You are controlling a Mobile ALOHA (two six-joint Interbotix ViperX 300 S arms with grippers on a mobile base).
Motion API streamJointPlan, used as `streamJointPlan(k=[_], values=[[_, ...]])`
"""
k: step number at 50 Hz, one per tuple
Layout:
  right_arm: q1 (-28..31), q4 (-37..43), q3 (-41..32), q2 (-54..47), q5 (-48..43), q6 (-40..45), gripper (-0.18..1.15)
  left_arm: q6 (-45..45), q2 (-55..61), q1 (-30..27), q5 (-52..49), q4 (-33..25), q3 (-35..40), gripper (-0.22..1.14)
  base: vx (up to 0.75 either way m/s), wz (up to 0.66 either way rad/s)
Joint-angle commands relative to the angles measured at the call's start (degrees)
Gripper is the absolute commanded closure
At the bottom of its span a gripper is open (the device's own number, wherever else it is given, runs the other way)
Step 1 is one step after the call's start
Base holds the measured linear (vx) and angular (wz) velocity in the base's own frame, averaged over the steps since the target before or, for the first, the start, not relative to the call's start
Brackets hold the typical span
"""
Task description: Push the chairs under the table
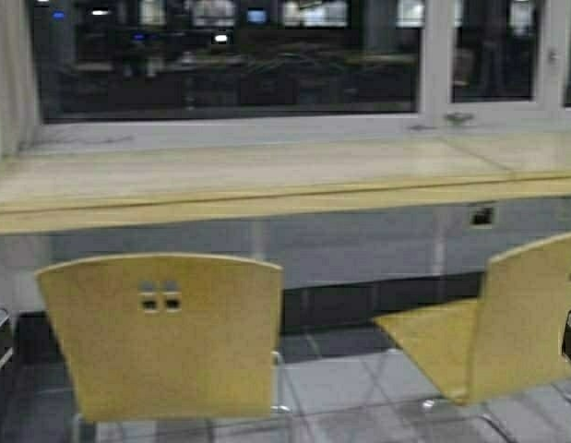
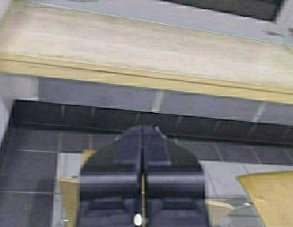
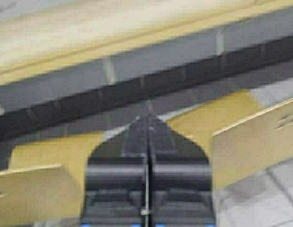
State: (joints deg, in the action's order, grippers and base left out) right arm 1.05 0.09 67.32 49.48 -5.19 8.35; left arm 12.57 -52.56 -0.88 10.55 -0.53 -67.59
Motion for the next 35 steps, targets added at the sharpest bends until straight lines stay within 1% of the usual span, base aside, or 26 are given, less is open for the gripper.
streamJointPlan(k=[1, 8, 14, 18, 26, 30, 35], values=[[0.2, 0.7, -1.6, -1.6, 1.2, 2.5, 0.93, 0.5, 0.8, 0.0, 0.4, -0.1, 0.7, 0.89, 0.13, 0.29], [0.2, 0.7, -2.4, -4.0, 1.5, 6.7, 0.93, 1.3, 2.9, 0.0, 0.4, -0.3, 0.2, 0.89, 0.13, 0.26], [0.9, 0.7, -3.3, -7.0, 1.5, 10.5, 0.93, 5.0, 6.8, -0.1, 0.4, -3.2, 0.0, 0.88, 0.10, 0.22], [2.4, 0.7, -4.9, -10.2, 1.4, 12.7, 0.93, 8.4, 10.5, 0.0, 0.5, -5.4, 1.0, 0.88, 0.10, 0.19], [4.3, 1.2, -9.3, -19.6, 1.4, 16.6, 0.93, 14.7, 19.2, 0.0, 0.7, -6.9, 4.1, 0.88, 0.08, 0.15], [4.4, 2.0, -11.2, -25.0, 1.4, 19.0, 0.93, 17.8, 24.1, 1.2, 0.7, -7.2, 6.0, 0.88, 0.09, 0.11], [4.7, 2.2, -12.6, -30.1, 1.4, 20.6, 0.93, 19.4, 30.0, 4.4, 1.6, -7.2, 8.6, 0.88, 0.11, 0.09]])
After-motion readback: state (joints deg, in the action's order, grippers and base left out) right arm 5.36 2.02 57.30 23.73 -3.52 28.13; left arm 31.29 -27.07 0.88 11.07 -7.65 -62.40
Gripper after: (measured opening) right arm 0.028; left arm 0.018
